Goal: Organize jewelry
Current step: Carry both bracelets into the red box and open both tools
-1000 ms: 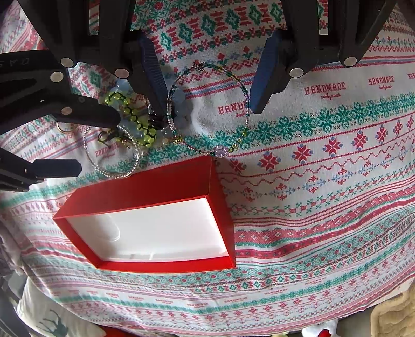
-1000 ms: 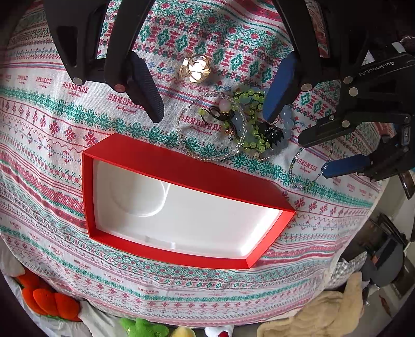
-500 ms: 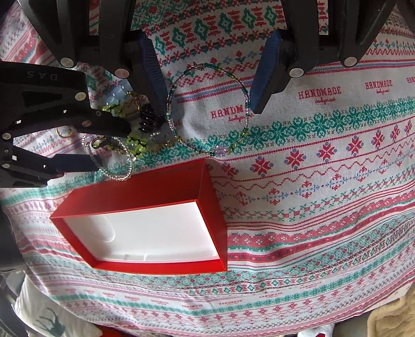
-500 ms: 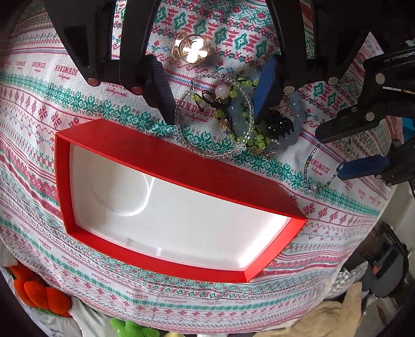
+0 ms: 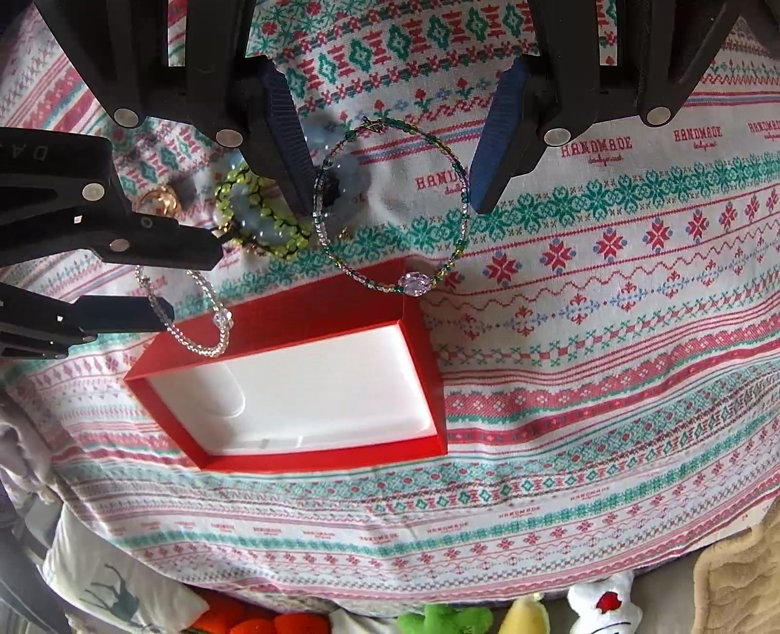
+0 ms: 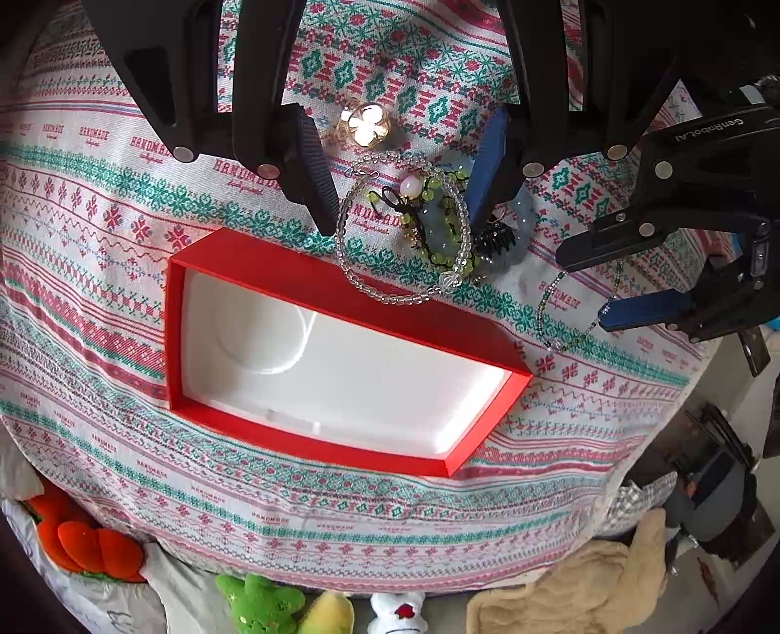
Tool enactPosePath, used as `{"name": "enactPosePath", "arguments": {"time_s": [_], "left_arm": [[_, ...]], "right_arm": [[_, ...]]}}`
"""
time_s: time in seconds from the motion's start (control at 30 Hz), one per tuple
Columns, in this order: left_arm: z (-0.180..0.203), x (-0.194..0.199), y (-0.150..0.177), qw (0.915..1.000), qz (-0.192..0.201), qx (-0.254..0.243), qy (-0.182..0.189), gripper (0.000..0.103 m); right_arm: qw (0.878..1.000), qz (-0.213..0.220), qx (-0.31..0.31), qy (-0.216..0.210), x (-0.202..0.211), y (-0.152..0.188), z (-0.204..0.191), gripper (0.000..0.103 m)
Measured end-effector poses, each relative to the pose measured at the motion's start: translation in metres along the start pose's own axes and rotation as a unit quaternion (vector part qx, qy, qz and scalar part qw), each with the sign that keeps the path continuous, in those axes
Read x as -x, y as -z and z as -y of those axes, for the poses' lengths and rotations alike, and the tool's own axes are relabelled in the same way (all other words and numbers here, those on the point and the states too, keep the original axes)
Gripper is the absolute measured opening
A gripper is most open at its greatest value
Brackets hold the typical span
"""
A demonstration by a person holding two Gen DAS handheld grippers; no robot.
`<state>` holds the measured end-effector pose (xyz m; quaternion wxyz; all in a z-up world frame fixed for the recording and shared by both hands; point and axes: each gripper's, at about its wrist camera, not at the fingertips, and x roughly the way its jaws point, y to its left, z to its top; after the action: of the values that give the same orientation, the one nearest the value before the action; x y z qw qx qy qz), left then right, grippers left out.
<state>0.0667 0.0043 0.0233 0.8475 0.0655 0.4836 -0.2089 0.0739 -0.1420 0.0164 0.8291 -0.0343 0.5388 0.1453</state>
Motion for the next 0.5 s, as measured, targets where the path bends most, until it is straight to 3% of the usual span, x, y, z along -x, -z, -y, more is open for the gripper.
{"name": "enactPosePath", "arguments": {"time_s": [0.2, 0.5], "left_arm": [[0.012, 0.005, -0.024, 0.9992, 0.035, -0.012, 0.012, 0.055], [0.029, -0.019, -0.056, 0.9974, 0.063, -0.026, 0.024, 0.055]], "right_arm": [[0.999, 0.029, -0.029, 0.012, 0.019, -0.014, 0.024, 0.055], [0.997, 0.046, -0.059, 0.014, 0.024, -0.031, 0.054, 0.056]]}}
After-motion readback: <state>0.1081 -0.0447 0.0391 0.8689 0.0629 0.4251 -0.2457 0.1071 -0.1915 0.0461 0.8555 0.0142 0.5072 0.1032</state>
